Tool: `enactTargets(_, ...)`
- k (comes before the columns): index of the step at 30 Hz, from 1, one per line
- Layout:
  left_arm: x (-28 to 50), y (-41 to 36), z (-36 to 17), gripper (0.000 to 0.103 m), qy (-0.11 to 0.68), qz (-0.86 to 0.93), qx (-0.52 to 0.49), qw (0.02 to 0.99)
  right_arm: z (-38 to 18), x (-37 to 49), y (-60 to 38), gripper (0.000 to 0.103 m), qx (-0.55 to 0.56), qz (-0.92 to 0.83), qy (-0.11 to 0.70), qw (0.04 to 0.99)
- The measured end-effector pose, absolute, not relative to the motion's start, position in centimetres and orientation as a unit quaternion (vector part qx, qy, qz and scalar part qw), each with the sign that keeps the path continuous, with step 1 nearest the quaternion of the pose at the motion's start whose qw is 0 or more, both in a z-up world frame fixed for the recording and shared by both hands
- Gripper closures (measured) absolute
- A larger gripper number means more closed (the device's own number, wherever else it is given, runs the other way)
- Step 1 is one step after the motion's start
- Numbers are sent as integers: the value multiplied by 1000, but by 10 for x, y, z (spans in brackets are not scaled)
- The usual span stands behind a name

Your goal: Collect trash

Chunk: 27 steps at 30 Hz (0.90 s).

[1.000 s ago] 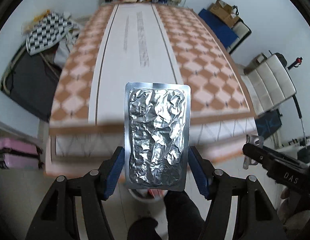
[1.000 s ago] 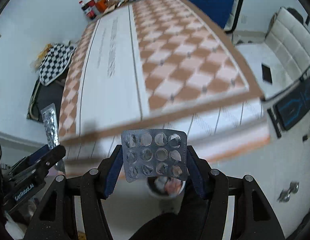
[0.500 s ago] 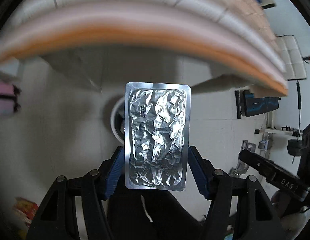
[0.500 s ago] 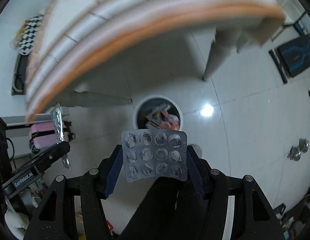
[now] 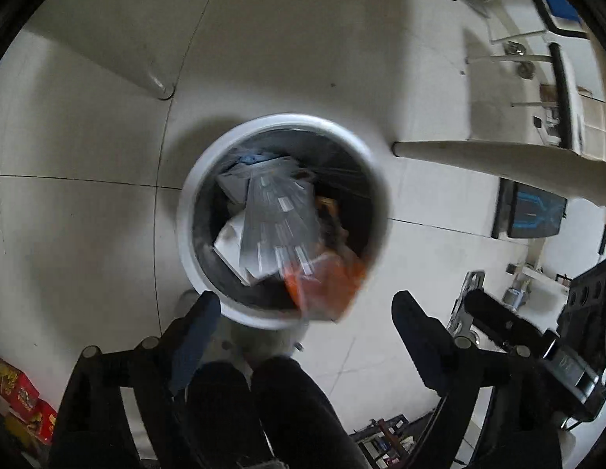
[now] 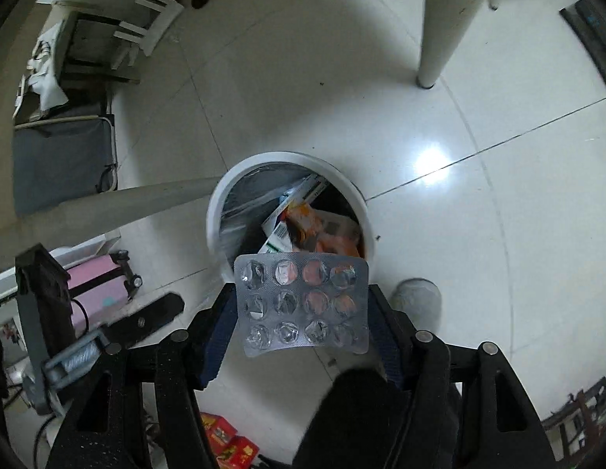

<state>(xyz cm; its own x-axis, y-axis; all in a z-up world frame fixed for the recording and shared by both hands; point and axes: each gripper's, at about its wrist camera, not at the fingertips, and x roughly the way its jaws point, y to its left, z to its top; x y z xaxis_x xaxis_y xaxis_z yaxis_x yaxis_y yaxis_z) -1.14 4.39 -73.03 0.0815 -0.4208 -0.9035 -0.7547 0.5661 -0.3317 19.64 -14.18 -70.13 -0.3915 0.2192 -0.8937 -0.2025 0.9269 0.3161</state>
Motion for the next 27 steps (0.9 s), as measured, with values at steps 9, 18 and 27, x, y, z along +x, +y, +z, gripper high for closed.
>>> enactTargets(9, -66, 50, -696, 14, 658, 256, -330, 626, -748, 168, -105, 0, -4, 239, 803, 545)
enactTargets(18, -86, 22, -564, 14, 646, 270, -290, 652, -621, 146, -112, 0, -127, 241, 750, 603)
enactTargets(27, -93, -21, -425, 14, 641, 228, -303, 668, -425, 133, -134, 0, -159, 256, 722, 623)
